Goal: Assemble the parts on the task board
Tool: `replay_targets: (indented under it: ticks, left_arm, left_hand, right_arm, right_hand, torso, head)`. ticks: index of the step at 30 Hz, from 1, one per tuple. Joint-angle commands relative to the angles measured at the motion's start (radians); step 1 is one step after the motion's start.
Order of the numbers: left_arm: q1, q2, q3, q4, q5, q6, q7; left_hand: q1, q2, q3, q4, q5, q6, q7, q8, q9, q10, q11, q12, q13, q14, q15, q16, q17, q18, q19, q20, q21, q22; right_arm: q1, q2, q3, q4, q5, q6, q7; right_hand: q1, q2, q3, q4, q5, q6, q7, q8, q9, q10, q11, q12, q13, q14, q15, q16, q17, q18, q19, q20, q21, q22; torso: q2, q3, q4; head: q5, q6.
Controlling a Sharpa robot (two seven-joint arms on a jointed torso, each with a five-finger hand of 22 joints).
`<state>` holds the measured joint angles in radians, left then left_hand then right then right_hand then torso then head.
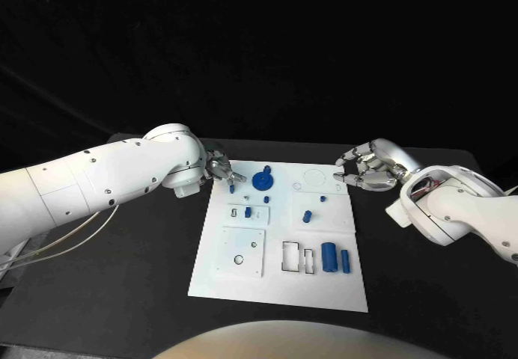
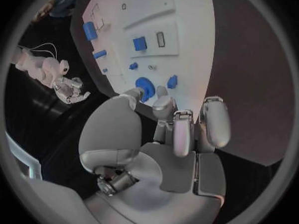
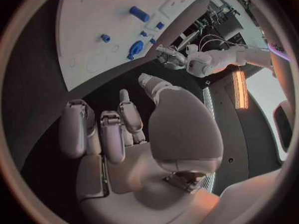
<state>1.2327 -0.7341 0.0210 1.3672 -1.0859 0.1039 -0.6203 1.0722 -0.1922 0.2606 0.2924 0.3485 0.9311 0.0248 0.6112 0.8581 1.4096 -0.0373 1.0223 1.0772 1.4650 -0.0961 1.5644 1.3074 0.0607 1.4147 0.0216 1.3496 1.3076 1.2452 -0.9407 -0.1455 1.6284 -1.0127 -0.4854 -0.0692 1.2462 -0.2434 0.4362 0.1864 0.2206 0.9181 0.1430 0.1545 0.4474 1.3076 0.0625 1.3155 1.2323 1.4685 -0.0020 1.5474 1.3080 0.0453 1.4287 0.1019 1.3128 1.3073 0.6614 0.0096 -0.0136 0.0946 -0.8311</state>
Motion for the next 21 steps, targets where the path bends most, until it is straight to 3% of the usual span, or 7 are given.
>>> replay_targets:
  ticks: [1, 21]
  left_arm:
    - [0.005, 0.007, 0.001, -0.014, -0.031, 0.012, 0.018]
    - [0.014, 0.060, 0.000, -0.124, -0.046, 0.088, 0.017]
  left_hand:
    - [0.011, 0.002, -0.008, 0.001, 0.001, -0.007, 0.001, -0.005, -0.002, -0.005, -0.002, 0.001, 0.005, 0.106, 0.005, 0.006, 0.263, -0.001, -0.004, 0.000, -0.003, 0.114]
    - [0.025, 0.009, -0.007, 0.000, -0.011, -0.013, 0.005, -0.014, -0.010, -0.017, 0.002, -0.010, -0.005, 0.106, 0.008, 0.006, 0.263, 0.002, -0.012, 0.003, -0.015, 0.107]
  right_arm:
    - [-0.001, 0.001, 0.000, 0.000, -0.004, 0.002, 0.000]
    - [-0.001, 0.005, 0.000, -0.003, -0.004, -0.001, 0.000]
  right_hand:
    - [-0.007, 0.003, 0.000, 0.005, 0.006, -0.004, -0.002, 0.004, 0.001, -0.005, -0.002, -0.006, -0.001, 0.086, -0.007, -0.004, 0.200, 0.017, -0.003, -0.003, -0.002, 0.128]
    - [-0.007, 0.004, 0.001, 0.005, 0.012, -0.004, -0.002, 0.004, 0.002, -0.006, -0.002, -0.007, -0.002, 0.086, -0.007, -0.004, 0.200, 0.018, -0.004, -0.003, -0.005, 0.127]
  torso:
    - [0.000, -0.0001, 0.0012]
    - [-0.001, 0.0003, 0.0004]
  head:
    - [0.000, -0.001]
    - [0.003, -0.006]
